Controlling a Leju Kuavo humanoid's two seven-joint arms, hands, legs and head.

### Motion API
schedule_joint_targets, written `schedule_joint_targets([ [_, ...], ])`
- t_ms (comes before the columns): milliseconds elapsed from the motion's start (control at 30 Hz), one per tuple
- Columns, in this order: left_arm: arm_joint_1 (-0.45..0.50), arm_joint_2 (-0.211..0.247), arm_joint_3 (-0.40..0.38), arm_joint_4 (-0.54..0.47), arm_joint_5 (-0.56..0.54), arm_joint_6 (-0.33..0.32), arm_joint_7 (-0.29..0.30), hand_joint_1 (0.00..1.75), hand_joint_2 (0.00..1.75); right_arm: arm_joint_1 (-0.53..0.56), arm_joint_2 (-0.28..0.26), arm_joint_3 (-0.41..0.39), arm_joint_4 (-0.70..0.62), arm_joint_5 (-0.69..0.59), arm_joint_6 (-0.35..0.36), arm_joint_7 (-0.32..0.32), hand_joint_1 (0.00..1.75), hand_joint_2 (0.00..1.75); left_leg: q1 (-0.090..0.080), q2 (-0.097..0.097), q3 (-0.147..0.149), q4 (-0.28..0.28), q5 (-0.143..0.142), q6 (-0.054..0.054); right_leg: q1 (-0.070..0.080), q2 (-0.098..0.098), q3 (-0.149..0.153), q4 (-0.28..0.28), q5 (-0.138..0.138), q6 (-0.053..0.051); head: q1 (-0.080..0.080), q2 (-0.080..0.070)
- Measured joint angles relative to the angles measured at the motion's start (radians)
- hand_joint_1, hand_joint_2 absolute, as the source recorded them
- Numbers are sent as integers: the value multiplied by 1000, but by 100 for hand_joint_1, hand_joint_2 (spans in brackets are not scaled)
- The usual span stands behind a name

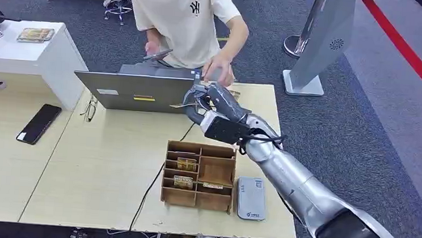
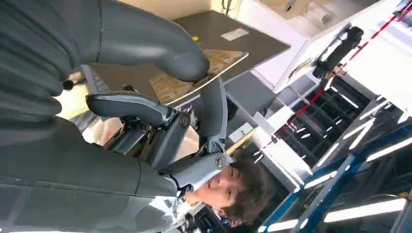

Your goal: Pass the card to the sensor for recognition and then transmit it.

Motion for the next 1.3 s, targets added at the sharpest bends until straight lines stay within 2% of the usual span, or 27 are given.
schedule_joint_targets([
  [300,-15,0,-1,0,-27,-9,23,0,0,-72,82,16,131,78,-125,47,175,175,0,0,0,0,0,0,0,0,0,0,0,0,0,0],
  [700,-31,0,-5,0,-50,-15,44,0,0,-138,167,18,302,138,-215,74,175,175,0,0,0,0,1,0,0,0,0,0,0,-1,0,0],
  [733,-32,0,-6,0,-52,-15,44,0,0,-143,173,19,315,157,-236,75,157,175,0,0,0,0,1,0,0,0,0,0,0,-1,0,0],
  [767,-33,0,-6,0,-53,-15,46,0,0,-148,180,21,328,173,-256,76,157,175,0,0,0,0,1,0,0,0,0,0,0,-1,0,0],
  [800,-35,0,-6,0,-54,-15,48,0,0,-153,184,24,342,192,-277,83,131,175,0,0,0,0,1,0,0,0,0,0,0,-1,0,0],
  [833,-36,0,-7,0,-56,-15,50,0,0,-156,190,27,354,212,-296,88,75,175,0,0,0,0,1,0,0,0,0,0,0,-1,0,0],
  [867,-36,0,-7,0,-58,-15,51,0,0,-159,193,33,367,232,-317,95,75,175,0,0,0,0,1,0,0,0,0,0,0,-1,0,0],
  [900,-37,-1,-7,0,-61,-15,52,0,0,-161,196,37,379,253,-336,103,7,175,0,0,0,0,1,0,0,0,0,0,1,-1,0,0],
  [933,-37,-2,-7,0,-63,-15,53,0,0,-161,198,40,389,274,-355,111,0,175,0,0,0,0,1,0,0,0,0,0,1,-1,0,0],
  [1033,-37,-4,-7,0,-68,-15,55,0,0,-160,202,50,418,308,-390,125,0,175,0,0,0,0,1,0,0,0,0,0,1,-1,0,0],
  [1300,-37,-6,-7,0,-73,-14,56,0,0,-153,204,62,457,302,-411,117,0,175,0,0,0,0,1,0,0,0,0,0,1,-1,0,0],
])
